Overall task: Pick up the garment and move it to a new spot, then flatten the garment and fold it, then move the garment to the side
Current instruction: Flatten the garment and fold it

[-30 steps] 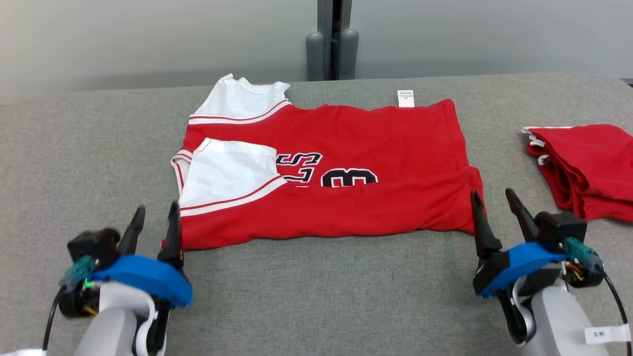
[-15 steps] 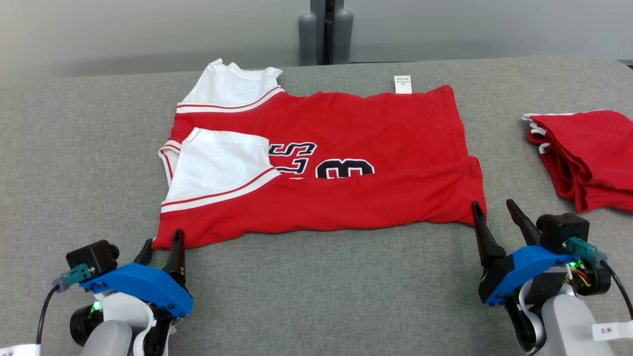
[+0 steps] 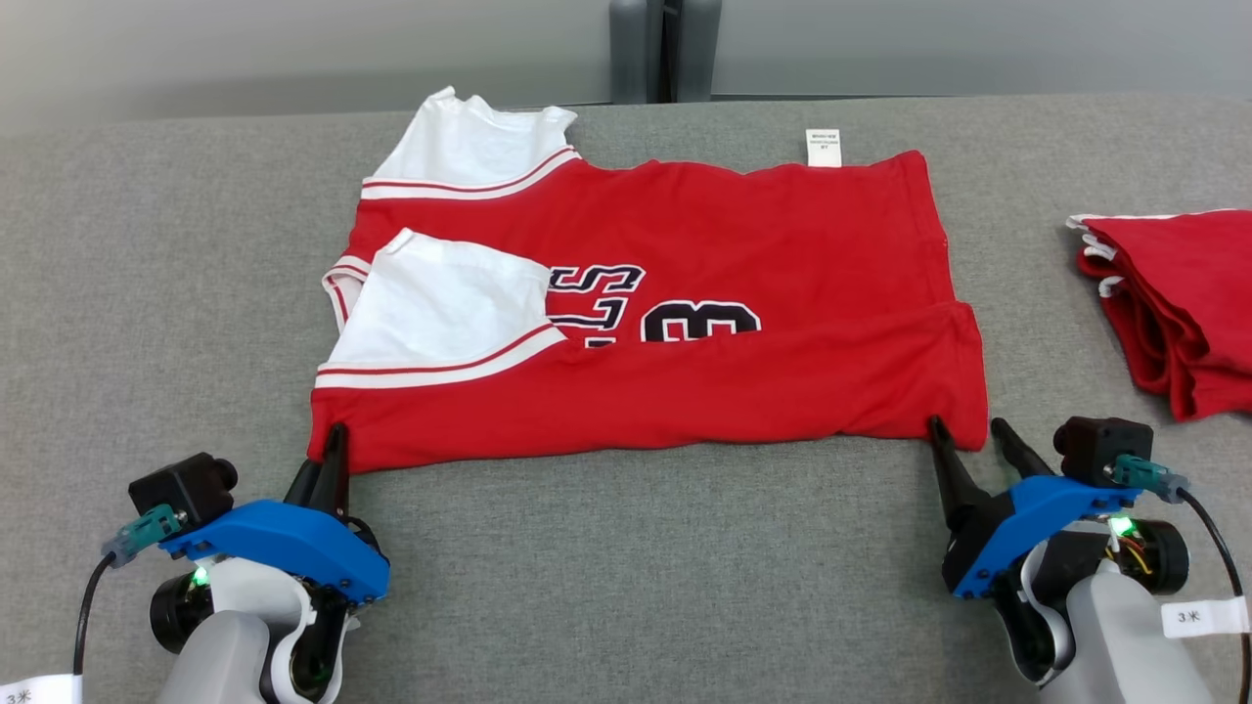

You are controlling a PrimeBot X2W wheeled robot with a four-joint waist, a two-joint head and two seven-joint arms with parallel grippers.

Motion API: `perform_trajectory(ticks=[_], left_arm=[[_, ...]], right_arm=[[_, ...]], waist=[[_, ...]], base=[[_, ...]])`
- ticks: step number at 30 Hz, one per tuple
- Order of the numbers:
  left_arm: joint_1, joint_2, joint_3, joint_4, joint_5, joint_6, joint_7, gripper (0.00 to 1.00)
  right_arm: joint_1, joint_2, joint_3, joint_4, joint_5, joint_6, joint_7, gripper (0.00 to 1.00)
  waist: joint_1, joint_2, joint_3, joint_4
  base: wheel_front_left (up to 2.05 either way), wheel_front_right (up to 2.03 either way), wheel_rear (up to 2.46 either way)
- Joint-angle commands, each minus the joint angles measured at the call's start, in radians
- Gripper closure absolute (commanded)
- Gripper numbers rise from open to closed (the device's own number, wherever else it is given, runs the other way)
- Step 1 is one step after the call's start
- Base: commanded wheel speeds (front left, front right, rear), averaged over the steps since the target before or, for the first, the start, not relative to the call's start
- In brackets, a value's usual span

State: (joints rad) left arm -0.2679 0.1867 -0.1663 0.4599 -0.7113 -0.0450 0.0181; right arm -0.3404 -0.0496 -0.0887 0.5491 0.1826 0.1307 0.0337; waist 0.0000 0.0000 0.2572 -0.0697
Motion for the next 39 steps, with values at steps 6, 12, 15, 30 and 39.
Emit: perform_trajectory(ticks=[6, 12, 15, 30, 39], left_arm=[[-0.026, -0.002, 0.003, 0.006, 0.001, -0.009, -0.028, 1.0], [-0.025, 0.004, 0.003, -0.017, -0.004, -0.026, -0.056, 1.0], [0.003, 0.016, 0.003, -0.062, -0.003, -0.03, -0.064, 1.0], [0.464, 0.061, -0.029, -0.533, -0.025, 0.083, 0.063, 1.0], [0.498, 0.088, -0.035, -0.518, -0.017, 0.102, 0.094, 0.0]], right_arm=[[-0.061, -0.001, 0.029, 0.097, 0.04, 0.0, 0.009, 0.99], [-0.103, -0.002, 0.04, 0.118, 0.055, 0.0, -0.049, 1.0], [-0.073, -0.002, 0.021, 0.084, 0.01, 0.0, -0.065, 1.0], [0.428, -0.002, -0.037, -0.452, -0.024, 0.0, 0.124, 1.0], [0.505, -0.002, -0.022, -0.478, 0.048, 0.0, 0.179, 0.0]], waist=[[0.0, 0.0, 0.001, 0.005], [0.0, 0.0, -0.022, 0.001], [0.0, 0.0, -0.046, -0.002], [0.0, 0.0, -0.119, 0.0], [0.0, 0.0, -0.113, -0.008]], base=[[0.0, 0.0, 0.0], [0.0, 0.0, 0.0], [0.0, 0.0, 0.0], [0.0, 0.0, 0.0], [0.0, 0.0, 0.0]])
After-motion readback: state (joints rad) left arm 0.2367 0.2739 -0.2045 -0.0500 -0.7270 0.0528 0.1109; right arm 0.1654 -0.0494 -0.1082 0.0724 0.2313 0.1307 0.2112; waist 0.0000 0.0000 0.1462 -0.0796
